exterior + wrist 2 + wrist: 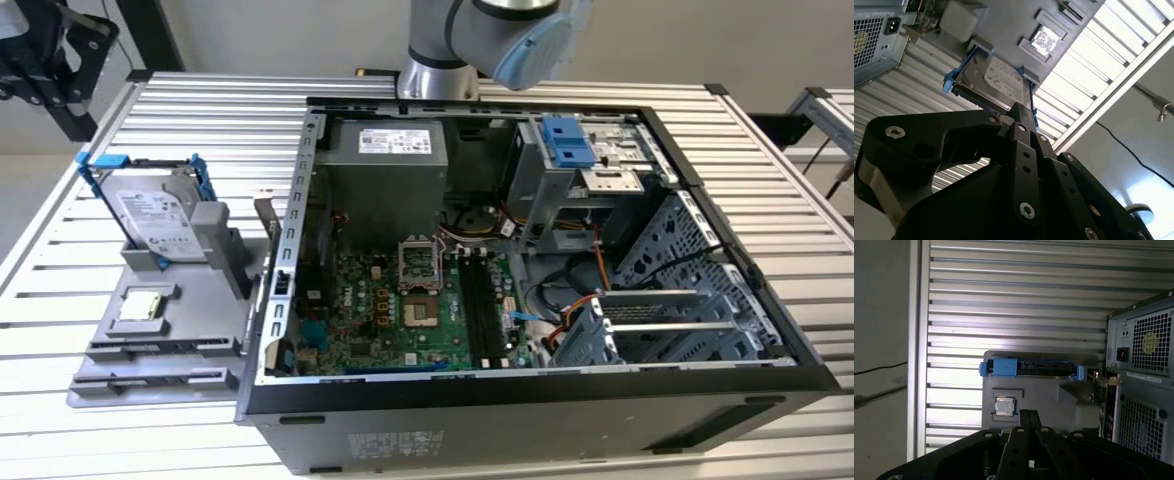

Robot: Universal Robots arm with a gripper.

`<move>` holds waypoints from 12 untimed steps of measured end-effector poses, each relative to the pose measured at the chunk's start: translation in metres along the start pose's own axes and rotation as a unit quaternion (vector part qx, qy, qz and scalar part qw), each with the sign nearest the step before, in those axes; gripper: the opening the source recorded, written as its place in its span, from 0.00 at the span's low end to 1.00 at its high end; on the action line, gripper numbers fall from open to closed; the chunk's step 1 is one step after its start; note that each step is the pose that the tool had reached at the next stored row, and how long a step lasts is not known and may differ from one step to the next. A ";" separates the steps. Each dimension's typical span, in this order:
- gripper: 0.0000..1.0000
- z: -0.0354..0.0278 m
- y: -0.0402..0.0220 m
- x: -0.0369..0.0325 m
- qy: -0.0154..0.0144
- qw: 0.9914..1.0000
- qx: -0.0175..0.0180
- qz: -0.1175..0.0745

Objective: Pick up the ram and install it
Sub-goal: 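Reach for the ram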

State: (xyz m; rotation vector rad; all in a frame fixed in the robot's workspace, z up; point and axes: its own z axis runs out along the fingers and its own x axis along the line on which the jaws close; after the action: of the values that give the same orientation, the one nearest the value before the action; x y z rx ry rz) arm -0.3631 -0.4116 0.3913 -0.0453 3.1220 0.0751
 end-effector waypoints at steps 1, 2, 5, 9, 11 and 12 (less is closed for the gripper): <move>0.00 0.0000 0.0000 0.0000 0.000 1.000 0.000 0.000; 0.00 -0.0001 0.0000 0.0001 0.000 1.000 0.000 0.000; 0.00 0.0000 -0.0008 0.0002 0.000 1.000 0.000 0.000; 0.00 -0.0002 -0.0032 0.0000 0.000 1.000 0.000 0.000; 0.00 -0.0003 -0.0049 -0.0002 0.000 1.000 0.000 0.000; 0.00 -0.0003 -0.0057 -0.0003 0.000 1.000 0.000 0.000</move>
State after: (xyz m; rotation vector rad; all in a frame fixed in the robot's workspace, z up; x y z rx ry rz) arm -0.3627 -0.4173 0.3913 -0.0452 3.1221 0.0750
